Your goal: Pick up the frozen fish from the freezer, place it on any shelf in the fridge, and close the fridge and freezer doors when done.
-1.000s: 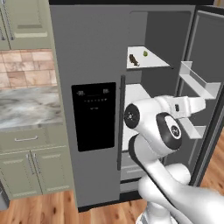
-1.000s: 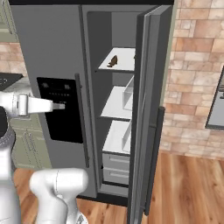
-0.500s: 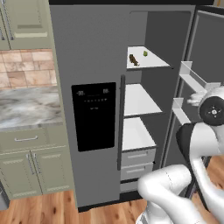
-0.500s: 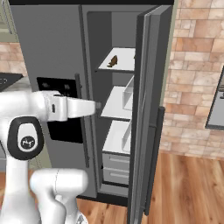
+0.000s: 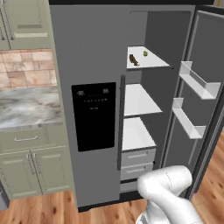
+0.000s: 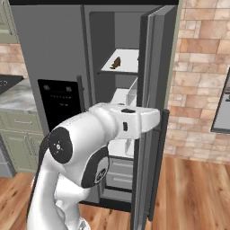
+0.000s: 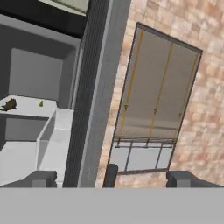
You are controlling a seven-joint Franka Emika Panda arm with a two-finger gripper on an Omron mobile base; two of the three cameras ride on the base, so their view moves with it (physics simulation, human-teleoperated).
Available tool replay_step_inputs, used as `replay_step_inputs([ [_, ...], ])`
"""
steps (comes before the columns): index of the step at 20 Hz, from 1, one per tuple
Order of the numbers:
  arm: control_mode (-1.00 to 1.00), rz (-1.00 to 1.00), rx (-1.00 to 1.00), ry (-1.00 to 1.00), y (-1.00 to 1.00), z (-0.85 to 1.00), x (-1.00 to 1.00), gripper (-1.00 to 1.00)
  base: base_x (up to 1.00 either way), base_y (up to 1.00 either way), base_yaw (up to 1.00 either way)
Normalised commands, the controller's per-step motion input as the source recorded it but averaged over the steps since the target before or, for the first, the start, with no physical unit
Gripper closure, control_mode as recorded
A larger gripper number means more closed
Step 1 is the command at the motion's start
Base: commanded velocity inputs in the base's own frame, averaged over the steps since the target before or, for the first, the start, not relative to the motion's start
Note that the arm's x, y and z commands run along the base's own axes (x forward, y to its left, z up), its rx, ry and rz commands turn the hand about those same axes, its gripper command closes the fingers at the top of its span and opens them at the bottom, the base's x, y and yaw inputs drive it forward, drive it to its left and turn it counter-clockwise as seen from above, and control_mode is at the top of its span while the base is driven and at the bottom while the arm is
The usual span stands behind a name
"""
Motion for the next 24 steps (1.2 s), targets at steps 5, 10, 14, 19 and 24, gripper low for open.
replay_step_inputs([
  [5,-1.0,0.41,0.08,-0.06,-0.97,-0.04,0.55,-1.0,0.0,0.0,0.0],
  [10,-1.0,0.38,0.07,-0.03,-0.86,0.0,0.51,-1.0,0.0,0.0,0.0],
  [14,-1.0,0.34,0.05,0.0,-0.45,-0.09,0.81,-1.0,0.0,0.0,0.0],
  [19,-1.0,0.34,0.05,0.0,-0.31,-0.13,0.89,-1.0,0.0,0.0,0.0],
  [24,-1.0,0.15,0.0,0.05,-0.18,-0.26,0.62,-1.0,0.0,0.0,0.0],
])
